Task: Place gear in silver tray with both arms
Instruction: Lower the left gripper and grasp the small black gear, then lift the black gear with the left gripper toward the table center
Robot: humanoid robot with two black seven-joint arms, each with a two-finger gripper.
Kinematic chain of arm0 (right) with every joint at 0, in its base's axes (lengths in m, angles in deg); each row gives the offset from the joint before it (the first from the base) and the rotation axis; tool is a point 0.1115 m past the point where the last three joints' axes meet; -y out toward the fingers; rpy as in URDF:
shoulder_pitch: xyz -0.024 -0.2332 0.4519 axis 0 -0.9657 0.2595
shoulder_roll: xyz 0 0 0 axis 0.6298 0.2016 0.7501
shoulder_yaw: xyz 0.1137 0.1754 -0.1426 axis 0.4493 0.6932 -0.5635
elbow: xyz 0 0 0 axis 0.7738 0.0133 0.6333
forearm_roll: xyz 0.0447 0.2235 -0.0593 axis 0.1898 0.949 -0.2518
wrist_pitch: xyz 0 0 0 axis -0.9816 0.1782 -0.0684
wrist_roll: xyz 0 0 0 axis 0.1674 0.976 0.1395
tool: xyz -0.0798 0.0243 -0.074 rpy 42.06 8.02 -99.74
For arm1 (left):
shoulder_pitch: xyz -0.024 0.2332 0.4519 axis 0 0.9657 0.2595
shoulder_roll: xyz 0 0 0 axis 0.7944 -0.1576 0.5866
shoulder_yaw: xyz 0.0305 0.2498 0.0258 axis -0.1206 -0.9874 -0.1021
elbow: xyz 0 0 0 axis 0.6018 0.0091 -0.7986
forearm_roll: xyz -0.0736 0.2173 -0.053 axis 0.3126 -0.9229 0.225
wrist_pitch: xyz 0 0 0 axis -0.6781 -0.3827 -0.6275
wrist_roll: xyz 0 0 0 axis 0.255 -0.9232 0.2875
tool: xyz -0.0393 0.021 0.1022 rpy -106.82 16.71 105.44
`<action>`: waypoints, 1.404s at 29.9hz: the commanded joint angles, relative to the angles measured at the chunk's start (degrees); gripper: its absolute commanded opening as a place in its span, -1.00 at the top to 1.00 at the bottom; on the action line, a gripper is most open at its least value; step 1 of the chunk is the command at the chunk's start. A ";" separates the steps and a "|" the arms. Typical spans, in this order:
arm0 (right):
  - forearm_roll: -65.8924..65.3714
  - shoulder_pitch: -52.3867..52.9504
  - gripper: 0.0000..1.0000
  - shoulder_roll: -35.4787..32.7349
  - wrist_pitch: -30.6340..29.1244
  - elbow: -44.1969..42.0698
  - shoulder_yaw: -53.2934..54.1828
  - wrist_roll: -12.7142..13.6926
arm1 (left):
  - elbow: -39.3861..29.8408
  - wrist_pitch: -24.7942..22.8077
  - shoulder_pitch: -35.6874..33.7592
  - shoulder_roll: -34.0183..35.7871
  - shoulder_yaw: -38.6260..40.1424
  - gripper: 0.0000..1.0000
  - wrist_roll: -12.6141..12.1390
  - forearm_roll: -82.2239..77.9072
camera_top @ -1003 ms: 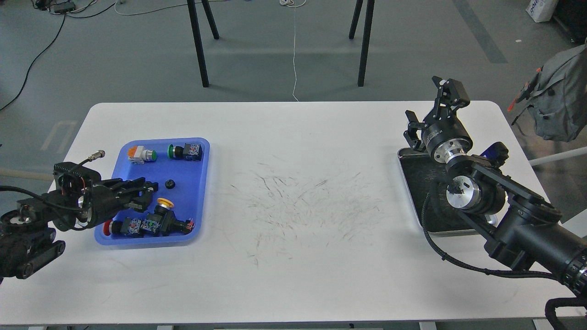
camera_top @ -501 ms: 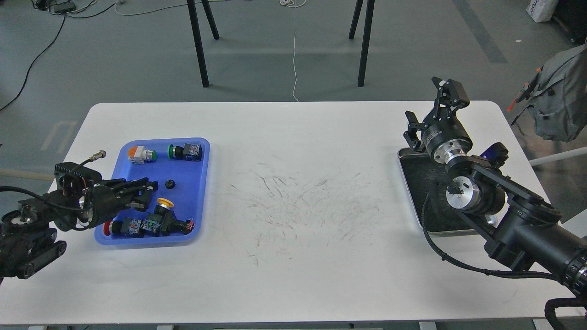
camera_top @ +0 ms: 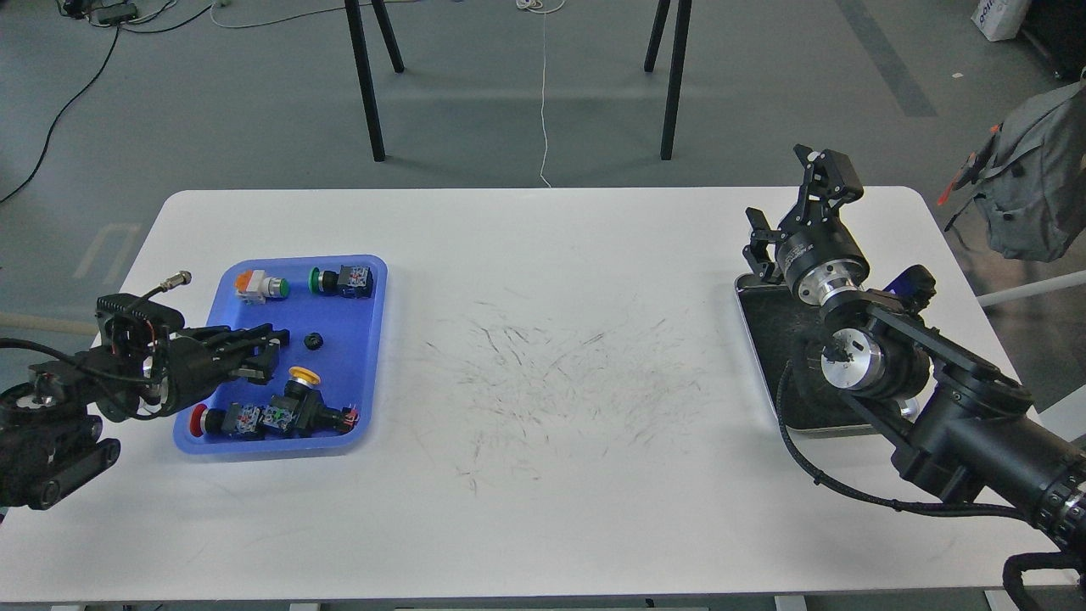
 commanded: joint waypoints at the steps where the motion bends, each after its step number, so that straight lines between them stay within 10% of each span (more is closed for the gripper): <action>1: -0.09 -0.01 -0.99 0.08 0.00 0.00 0.01 0.00 | -0.46 -0.37 -0.04 1.07 0.29 0.68 -0.02 2.08; 23: -0.35 2.27 -0.99 1.14 0.26 -1.40 -1.93 0.09 | -24.89 -3.26 -13.48 6.00 -0.50 0.66 -0.02 4.91; 42: -0.18 5.17 -0.99 0.87 0.35 -3.52 -1.58 0.09 | -25.60 -9.15 -15.86 -15.08 -3.49 0.75 -0.02 -14.34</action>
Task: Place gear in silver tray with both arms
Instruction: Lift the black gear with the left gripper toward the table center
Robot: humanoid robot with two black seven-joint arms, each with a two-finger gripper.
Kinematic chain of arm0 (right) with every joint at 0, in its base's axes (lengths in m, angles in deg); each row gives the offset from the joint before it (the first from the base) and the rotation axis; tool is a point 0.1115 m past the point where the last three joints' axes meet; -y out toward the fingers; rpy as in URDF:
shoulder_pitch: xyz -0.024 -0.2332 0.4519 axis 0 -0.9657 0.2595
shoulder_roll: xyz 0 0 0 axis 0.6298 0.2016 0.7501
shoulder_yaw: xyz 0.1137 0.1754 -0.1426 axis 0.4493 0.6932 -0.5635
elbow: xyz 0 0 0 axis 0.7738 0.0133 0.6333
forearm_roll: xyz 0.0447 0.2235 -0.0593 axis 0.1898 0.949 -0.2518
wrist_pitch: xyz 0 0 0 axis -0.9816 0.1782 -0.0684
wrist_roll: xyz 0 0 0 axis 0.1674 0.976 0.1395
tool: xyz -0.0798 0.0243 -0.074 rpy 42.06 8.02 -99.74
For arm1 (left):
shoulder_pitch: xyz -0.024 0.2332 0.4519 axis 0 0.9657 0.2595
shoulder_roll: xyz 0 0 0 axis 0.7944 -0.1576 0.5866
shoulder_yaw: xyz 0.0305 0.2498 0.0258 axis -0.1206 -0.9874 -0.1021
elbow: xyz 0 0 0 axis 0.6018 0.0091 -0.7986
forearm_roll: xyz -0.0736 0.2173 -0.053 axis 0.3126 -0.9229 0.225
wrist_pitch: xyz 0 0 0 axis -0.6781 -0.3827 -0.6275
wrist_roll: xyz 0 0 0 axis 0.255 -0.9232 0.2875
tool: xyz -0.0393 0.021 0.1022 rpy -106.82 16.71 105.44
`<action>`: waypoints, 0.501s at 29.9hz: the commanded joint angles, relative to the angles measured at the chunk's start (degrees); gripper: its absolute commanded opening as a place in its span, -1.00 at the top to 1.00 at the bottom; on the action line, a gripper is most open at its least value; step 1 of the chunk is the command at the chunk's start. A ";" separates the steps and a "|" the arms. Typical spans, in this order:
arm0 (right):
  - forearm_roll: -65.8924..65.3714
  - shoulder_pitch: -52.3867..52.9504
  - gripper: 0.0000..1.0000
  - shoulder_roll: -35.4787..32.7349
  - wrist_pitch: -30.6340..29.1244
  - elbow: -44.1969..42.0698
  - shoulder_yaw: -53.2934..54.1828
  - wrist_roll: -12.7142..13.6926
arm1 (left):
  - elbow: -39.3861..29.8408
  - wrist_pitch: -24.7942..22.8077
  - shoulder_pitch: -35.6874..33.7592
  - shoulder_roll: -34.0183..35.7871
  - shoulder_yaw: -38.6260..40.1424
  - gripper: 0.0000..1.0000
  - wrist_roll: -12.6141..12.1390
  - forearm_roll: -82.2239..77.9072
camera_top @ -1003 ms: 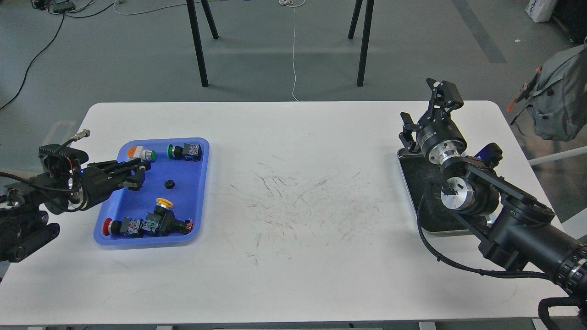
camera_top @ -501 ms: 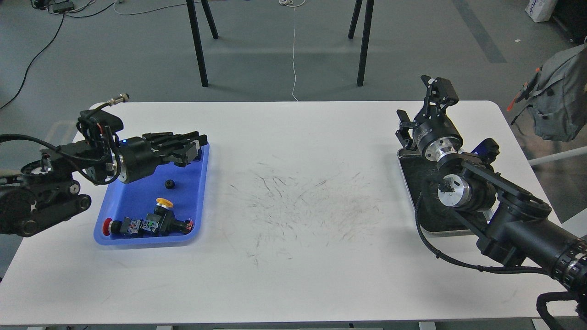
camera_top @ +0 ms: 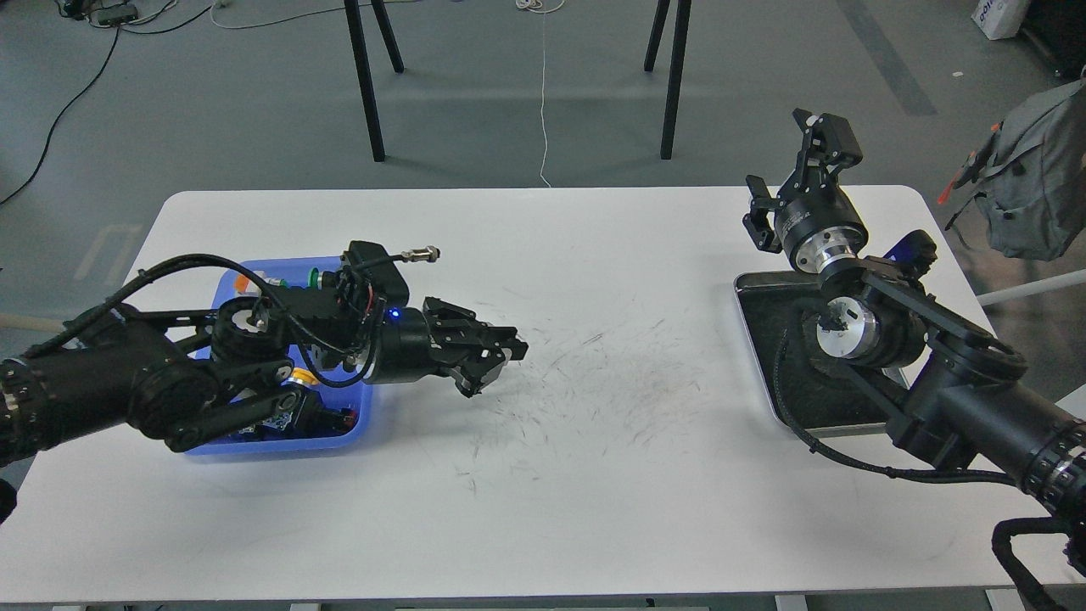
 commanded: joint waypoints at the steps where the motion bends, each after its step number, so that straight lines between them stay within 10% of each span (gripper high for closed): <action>1: -0.01 0.03 -0.99 0.01 -0.01 -0.13 -0.01 0.00 | 0.21 -0.07 -0.13 -4.75 -1.25 0.74 0.01 -0.51; 15: -0.01 0.03 -0.99 -0.43 -0.10 -0.04 -0.27 0.00 | 7.32 -0.07 -0.13 -20.49 -2.49 0.73 0.01 -1.39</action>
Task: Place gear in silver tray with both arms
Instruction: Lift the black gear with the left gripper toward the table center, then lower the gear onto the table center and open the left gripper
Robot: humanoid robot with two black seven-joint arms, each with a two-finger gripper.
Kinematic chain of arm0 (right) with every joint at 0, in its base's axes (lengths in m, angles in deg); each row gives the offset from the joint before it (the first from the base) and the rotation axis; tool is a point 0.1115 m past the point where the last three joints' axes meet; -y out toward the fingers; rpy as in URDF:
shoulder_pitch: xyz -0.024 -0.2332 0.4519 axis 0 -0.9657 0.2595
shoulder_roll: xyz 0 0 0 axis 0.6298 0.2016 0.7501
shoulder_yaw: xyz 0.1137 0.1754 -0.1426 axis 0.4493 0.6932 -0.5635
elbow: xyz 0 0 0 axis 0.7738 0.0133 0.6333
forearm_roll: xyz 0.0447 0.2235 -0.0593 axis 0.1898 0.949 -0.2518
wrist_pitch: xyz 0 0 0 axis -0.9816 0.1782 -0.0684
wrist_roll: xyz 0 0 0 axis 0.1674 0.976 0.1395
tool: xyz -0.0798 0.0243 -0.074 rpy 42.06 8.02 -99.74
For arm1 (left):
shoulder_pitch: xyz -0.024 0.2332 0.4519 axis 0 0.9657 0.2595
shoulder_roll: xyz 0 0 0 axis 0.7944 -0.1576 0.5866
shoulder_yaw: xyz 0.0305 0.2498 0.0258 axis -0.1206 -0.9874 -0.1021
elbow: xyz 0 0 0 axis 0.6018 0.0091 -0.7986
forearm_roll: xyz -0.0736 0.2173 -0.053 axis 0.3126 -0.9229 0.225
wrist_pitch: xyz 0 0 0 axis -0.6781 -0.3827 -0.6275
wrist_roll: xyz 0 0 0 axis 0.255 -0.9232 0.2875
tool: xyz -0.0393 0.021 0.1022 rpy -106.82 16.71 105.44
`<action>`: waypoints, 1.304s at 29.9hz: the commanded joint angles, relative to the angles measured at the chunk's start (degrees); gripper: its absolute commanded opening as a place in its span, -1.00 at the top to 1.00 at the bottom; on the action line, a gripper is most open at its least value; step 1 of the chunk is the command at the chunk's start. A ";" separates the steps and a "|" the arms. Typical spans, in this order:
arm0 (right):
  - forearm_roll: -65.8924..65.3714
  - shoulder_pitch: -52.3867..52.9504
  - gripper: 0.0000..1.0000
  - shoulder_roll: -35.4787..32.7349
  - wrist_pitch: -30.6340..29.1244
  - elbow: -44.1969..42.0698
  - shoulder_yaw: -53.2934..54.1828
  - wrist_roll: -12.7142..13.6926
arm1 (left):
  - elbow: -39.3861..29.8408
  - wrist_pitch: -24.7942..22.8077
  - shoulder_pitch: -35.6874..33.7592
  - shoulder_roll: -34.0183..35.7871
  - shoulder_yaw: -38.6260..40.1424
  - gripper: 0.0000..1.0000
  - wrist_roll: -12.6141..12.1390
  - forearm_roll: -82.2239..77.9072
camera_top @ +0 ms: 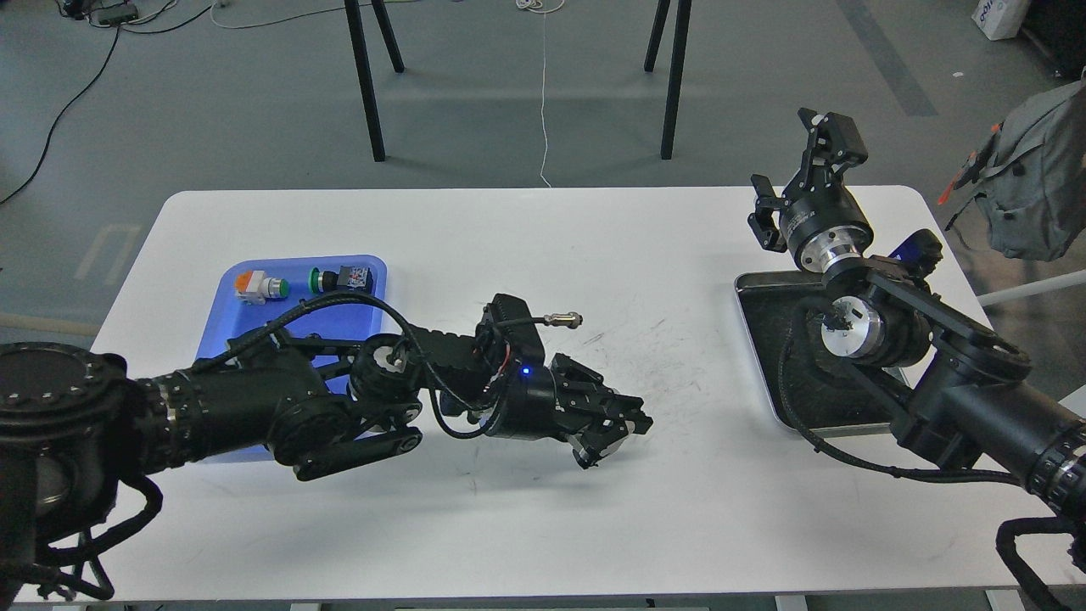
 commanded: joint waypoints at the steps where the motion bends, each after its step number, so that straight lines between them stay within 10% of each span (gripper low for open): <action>1: 0.00 0.00 -0.99 0.00 -0.01 0.00 -0.17 0.00 | 2.45 0.02 0.04 -3.29 -0.52 0.73 -0.01 0.09; 13: 0.00 0.00 -0.99 -0.09 0.08 0.00 -0.35 0.00 | 12.91 -0.07 0.48 -5.67 -0.70 0.72 -0.01 0.44; 39: -0.09 -0.27 -0.99 0.00 -0.01 -0.09 -0.70 0.00 | 12.21 0.81 2.68 -5.67 -0.61 0.63 -0.01 1.05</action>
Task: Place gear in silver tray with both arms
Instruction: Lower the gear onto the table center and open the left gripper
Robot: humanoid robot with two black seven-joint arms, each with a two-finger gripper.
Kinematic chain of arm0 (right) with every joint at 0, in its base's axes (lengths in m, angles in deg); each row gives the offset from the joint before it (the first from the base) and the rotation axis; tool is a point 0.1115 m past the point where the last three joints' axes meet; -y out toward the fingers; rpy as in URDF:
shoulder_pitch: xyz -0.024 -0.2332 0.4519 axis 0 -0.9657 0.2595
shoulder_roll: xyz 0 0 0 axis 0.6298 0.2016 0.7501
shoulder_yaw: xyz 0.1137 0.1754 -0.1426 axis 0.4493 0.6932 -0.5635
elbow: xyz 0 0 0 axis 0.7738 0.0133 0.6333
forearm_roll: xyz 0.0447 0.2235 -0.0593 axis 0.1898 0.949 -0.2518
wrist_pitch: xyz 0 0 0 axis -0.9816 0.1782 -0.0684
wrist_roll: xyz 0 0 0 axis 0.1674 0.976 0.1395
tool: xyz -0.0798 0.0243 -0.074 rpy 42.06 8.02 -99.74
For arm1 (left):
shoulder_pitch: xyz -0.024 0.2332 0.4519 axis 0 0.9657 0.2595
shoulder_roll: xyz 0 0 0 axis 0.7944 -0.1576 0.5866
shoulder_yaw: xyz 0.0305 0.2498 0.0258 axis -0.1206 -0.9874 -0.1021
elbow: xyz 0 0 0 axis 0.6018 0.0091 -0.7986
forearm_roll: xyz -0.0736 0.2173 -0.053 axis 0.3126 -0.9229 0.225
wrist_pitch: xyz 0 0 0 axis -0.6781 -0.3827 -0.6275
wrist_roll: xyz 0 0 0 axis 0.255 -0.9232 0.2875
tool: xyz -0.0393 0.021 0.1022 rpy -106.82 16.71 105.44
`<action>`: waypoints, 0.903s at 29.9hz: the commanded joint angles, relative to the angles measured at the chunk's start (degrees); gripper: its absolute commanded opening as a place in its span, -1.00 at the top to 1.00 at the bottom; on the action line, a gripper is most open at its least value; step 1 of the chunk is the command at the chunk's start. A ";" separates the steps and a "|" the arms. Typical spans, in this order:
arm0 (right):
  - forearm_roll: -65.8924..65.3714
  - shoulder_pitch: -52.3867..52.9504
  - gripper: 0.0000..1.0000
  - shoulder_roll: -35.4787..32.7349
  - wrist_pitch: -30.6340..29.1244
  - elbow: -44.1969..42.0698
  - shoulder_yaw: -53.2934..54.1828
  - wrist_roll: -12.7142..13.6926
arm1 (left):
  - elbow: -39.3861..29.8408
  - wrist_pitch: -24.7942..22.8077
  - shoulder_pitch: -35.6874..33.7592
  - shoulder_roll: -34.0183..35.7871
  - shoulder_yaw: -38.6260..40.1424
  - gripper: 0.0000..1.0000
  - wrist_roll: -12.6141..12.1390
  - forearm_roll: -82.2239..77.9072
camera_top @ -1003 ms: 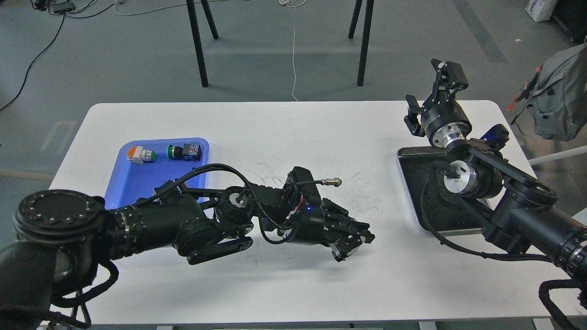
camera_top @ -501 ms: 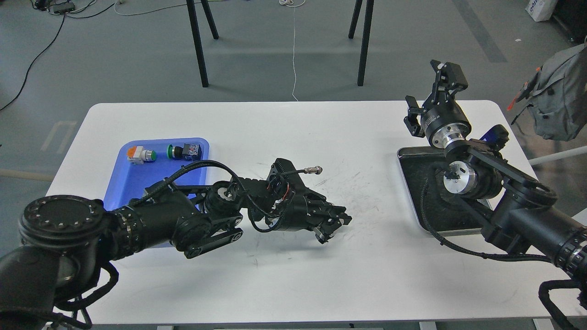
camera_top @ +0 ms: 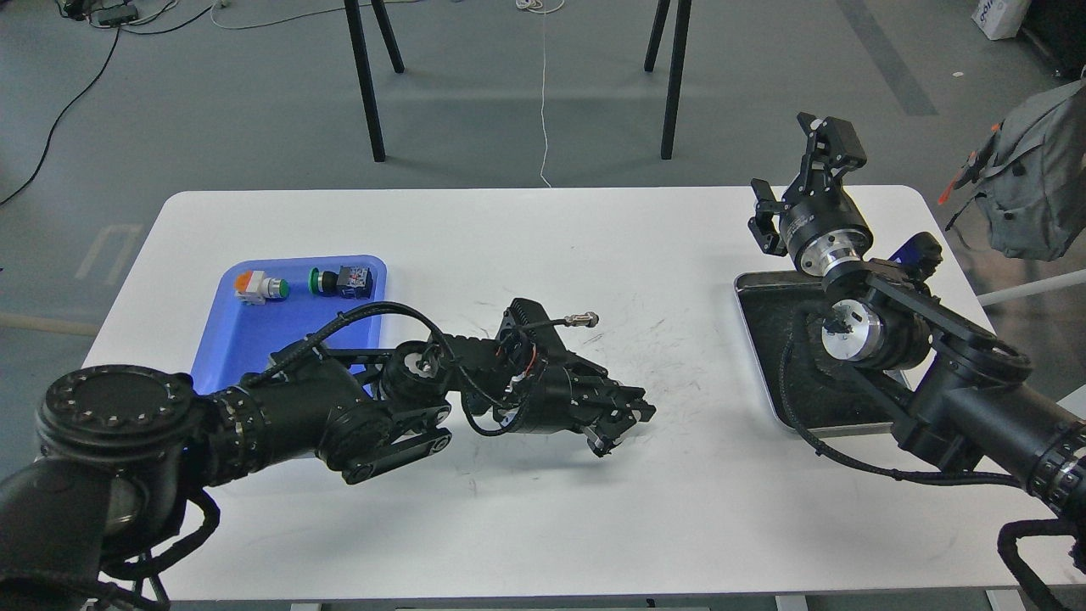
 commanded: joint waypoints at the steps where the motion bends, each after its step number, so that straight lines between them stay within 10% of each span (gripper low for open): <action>1: -0.09 -0.03 -0.99 0.01 0.01 0.01 -0.17 -0.01 | 0.11 -0.01 0.33 0.00 -0.01 0.62 0.00 -0.01; 27: 0.00 0.15 -0.99 -0.07 0.01 -0.35 -0.26 0.43 | -0.59 -0.01 -0.11 0.00 1.13 0.16 0.00 1.48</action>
